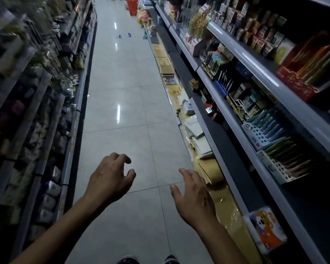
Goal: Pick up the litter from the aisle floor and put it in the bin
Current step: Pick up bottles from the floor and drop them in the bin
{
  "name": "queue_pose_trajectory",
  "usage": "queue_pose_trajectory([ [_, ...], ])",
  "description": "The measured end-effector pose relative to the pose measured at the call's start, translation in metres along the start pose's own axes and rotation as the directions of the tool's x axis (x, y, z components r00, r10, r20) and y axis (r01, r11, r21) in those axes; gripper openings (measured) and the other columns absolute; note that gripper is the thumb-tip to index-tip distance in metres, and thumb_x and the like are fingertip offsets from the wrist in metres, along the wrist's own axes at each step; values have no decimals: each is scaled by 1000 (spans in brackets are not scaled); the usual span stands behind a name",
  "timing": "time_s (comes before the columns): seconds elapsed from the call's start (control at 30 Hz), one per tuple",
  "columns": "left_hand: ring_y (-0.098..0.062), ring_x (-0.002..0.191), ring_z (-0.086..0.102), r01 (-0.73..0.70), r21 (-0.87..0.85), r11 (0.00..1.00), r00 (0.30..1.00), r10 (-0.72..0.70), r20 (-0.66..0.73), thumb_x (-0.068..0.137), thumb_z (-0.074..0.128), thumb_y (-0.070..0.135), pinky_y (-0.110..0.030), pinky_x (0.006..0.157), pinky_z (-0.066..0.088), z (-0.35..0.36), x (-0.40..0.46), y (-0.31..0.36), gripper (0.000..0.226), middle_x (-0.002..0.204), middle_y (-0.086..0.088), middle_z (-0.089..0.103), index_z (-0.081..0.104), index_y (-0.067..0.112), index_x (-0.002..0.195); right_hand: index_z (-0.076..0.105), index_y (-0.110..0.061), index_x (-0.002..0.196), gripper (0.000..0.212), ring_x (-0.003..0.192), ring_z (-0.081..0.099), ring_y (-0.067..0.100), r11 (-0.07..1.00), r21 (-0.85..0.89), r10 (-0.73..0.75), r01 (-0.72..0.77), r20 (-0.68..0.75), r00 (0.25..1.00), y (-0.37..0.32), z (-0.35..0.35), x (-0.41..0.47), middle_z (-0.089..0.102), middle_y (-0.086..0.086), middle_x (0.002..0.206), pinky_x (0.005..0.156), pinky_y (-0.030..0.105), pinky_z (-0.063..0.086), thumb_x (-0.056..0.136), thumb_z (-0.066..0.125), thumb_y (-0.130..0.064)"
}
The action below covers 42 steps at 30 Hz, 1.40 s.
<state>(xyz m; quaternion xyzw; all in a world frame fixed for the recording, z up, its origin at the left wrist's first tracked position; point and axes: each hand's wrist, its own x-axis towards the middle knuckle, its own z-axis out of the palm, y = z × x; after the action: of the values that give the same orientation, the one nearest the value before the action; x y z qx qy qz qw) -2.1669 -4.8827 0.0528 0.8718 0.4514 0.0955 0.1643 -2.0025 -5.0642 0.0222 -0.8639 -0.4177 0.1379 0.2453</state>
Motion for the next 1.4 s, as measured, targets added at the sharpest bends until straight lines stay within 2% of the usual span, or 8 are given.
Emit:
queue_pose_trajectory([
  [0.17,-12,107,52,64,4,998,998,-64,-26,89,57,43,-38,83,51,0,-3,-3,33,118,9,58,61,28,119,34,-32,148,58,129,40,10,998,20,-66,65,24,998,3,4,27,38,-10,147,97,28,47,97,46,-54],
  [0.43,-13,103,54,200,14,980,973,-197,-117,89,58,42,-32,76,45,-13,2,-33,30,114,8,59,63,26,115,34,-33,148,56,131,39,10,972,37,-236,234,70,969,-29,6,93,40,-11,146,99,28,44,97,46,-53],
  [0.53,-9,104,53,248,22,969,959,-242,-145,90,58,44,-27,75,39,-20,17,-53,30,115,11,59,62,28,115,34,-34,148,56,131,39,9,958,34,-288,286,81,954,-51,11,125,40,-13,146,99,27,43,97,45,-54],
  [0.7,-6,106,49,281,-10,960,949,-279,-148,91,54,46,-26,78,40,-33,68,-89,32,118,14,57,60,31,118,33,-34,149,56,130,38,8,945,18,-327,327,105,939,-90,27,182,40,-13,144,99,25,42,97,45,-53],
  [0.83,-4,105,48,268,-17,963,953,-268,-139,91,50,50,-25,77,37,-44,123,-115,33,118,18,55,57,34,118,34,-36,148,56,128,40,7,946,-5,-323,325,99,941,-117,40,222,40,-16,143,99,25,43,96,43,-56],
  [1.07,-5,105,50,173,-56,983,979,-178,-100,91,50,50,-28,81,48,-60,236,-148,35,117,16,55,57,33,121,34,-38,147,55,128,36,4,977,-29,-207,210,81,975,-143,62,285,39,-19,142,96,22,41,97,43,-56],
  [1.23,-10,108,52,102,-68,992,993,-106,-51,92,53,46,-34,85,50,-60,306,-150,35,117,11,58,60,29,121,35,-35,148,55,130,37,5,993,-45,-109,112,67,992,-140,69,321,40,-17,143,98,21,38,97,43,-55],
  [1.4,-9,109,51,46,-53,998,999,-46,5,91,52,48,-32,83,48,-44,376,-137,34,117,14,57,58,33,121,32,-37,149,57,131,34,4,998,-53,-14,17,63,998,-124,68,366,37,-17,146,95,18,34,97,40,-57],
])
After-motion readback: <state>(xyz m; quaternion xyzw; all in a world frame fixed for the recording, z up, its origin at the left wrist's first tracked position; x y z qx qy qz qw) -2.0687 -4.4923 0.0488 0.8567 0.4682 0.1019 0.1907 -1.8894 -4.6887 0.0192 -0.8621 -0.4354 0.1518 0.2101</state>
